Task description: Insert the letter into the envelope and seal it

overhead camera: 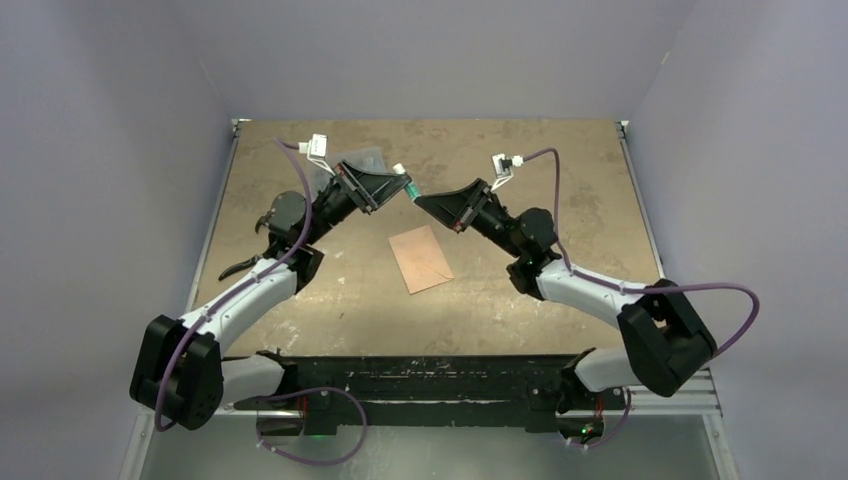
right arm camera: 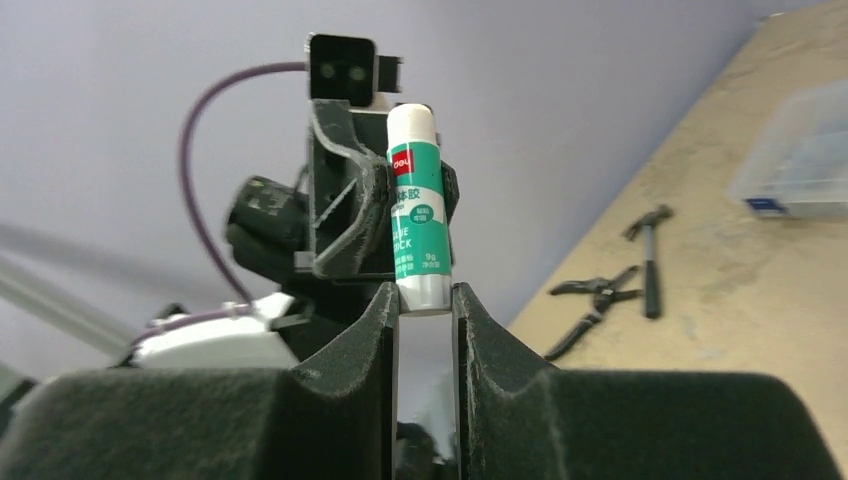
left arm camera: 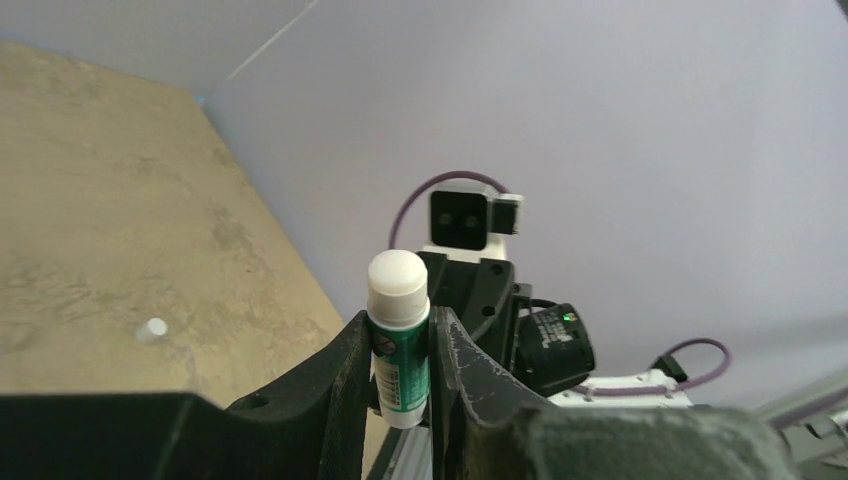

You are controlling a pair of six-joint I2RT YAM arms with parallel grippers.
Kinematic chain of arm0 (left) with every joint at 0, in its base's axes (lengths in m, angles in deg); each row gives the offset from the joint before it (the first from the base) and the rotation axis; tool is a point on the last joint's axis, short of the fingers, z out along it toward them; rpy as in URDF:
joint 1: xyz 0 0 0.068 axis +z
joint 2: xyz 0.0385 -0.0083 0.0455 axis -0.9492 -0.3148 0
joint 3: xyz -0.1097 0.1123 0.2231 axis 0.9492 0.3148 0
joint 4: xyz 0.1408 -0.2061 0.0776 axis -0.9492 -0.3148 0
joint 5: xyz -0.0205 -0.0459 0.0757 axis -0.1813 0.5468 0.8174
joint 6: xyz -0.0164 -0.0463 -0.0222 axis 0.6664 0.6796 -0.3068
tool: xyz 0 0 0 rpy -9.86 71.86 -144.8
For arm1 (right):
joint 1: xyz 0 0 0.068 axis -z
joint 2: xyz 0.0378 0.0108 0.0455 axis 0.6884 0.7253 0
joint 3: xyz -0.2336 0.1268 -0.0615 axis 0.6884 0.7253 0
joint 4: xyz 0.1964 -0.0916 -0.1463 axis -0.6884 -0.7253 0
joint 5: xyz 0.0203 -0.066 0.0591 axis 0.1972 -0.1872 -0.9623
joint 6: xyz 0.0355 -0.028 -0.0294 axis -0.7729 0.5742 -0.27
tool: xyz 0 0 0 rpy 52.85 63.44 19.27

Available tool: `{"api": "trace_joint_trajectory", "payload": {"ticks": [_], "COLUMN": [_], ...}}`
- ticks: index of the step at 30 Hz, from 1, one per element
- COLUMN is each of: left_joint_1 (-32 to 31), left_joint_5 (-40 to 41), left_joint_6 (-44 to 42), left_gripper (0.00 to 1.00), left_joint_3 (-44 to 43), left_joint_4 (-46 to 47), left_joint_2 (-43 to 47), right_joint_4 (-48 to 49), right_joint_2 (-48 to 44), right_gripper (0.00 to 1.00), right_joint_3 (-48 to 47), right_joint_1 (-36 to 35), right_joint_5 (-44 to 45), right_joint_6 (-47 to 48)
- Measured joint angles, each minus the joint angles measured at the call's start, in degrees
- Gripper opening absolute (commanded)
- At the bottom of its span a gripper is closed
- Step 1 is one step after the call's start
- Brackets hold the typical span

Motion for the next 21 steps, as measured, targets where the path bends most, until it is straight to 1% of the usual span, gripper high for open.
{"api": "trace_joint_trajectory", "payload": {"ticks": [5,8,10,13,16,21], "left_joint_1": [0.15,0.15,0.26,0.48,0.52,0.52], "left_joint_5": [3.87,6.21,8.41,10.29,11.76,11.98], "left_joint_6": [-3.52,-5.42,-6.99,-8.68,-10.27,-11.61], "left_gripper": [0.00,0.00,0.00,0.00,0.00,0.00], "left_joint_3": [-2.12,-3.96,-5.97,-9.27,-12.98,-18.56], "left_joint_4": [-10.05,-16.15,-21.53,-27.30,-32.46,-38.86], "left_joint_2": [0.94,1.03,0.85,0.24,-0.66,-3.52], "right_joint_4": [-12.94,-20.02,-26.40,-33.05,-36.02,-36.06], "right_joint_2": [-2.43,-2.75,-2.45,-1.60,-0.61,0.52], "right_gripper": [0.02,0.02,0.02,0.03,0.04,0.06], "right_joint_3": [-3.39,-6.03,-9.22,-13.51,-16.15,-17.40], "right_joint_1": [-0.70,-1.66,-3.39,-6.27,-8.31,-11.06], "right_joint_5": [4.07,7.45,11.37,18.08,23.71,32.17], "right_joint_6": [13.75,22.36,28.74,37.07,43.34,54.77]}}
